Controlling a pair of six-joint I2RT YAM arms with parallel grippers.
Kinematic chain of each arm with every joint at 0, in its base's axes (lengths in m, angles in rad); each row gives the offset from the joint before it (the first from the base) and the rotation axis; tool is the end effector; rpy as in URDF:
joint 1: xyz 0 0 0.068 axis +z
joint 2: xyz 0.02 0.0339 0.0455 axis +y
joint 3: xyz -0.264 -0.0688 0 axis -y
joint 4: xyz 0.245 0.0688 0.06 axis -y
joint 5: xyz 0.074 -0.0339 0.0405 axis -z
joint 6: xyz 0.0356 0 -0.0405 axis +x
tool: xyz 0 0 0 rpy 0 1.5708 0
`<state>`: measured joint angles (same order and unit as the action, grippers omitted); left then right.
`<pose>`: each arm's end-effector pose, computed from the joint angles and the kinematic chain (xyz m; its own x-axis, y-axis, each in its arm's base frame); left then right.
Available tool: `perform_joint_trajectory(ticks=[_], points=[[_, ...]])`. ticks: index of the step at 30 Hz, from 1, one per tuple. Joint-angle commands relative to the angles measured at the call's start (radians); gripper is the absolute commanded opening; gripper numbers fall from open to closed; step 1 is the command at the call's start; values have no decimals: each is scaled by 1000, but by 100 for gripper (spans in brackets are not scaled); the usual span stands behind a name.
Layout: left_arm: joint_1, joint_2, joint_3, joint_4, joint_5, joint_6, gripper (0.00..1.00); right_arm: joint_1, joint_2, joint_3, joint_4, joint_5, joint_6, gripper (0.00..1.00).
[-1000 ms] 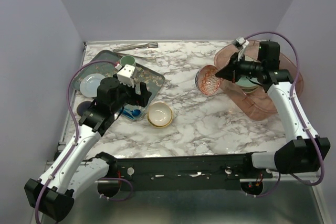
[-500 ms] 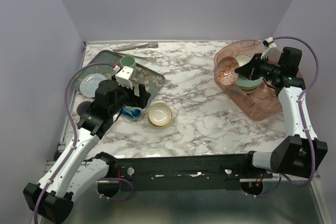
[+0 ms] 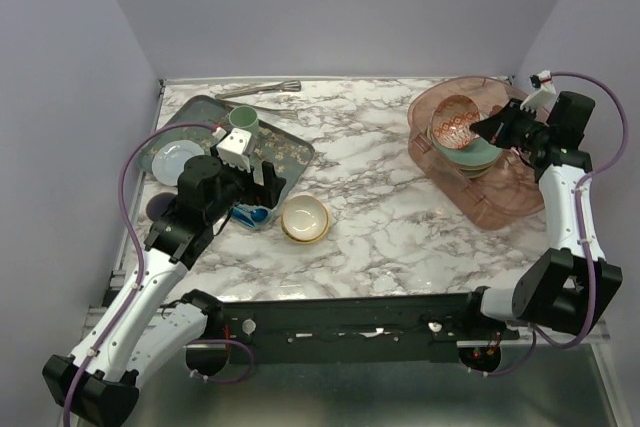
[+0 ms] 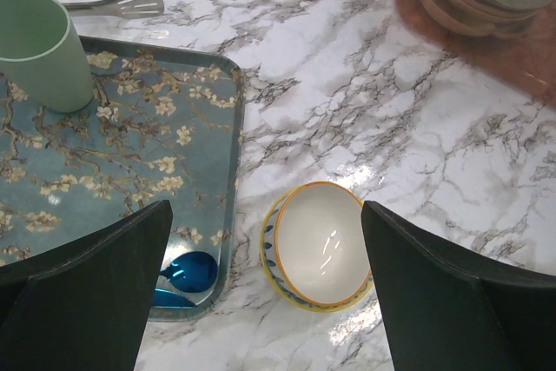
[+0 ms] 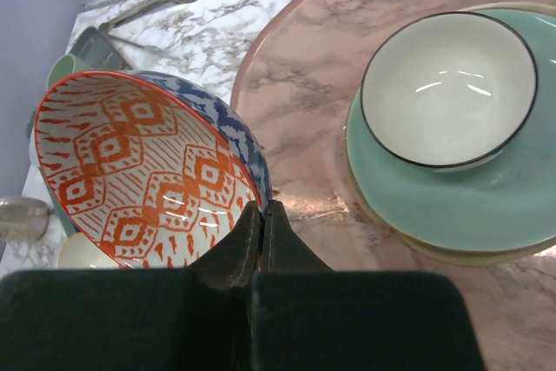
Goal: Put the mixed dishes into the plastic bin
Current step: Place the bowl in the plastic bin.
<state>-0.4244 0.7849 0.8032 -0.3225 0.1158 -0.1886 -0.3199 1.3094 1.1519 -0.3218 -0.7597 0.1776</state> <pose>0.1636 -0.0785 0.3318 -0.3636 -0.0400 -0.9307 0.4493 0.8677 -0.2129 0.2846 -0.0685 0.3433 -0.4931 0.2983 -0.8172 -0.2692 0.8410 0.4694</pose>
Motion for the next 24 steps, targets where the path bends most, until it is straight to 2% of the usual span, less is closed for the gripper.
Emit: perform_joint_trajectory(ticks=[1, 14, 24], points=[[7, -16, -13, 14, 8, -6, 99, -22, 33, -8, 63, 88, 86, 0], [7, -21, -15, 17, 15, -6, 99, -44, 109, 5, 113, 263, 210, 0], [7, -21, -15, 17, 12, -8, 99, -76, 231, 52, 118, 267, 255, 0]])
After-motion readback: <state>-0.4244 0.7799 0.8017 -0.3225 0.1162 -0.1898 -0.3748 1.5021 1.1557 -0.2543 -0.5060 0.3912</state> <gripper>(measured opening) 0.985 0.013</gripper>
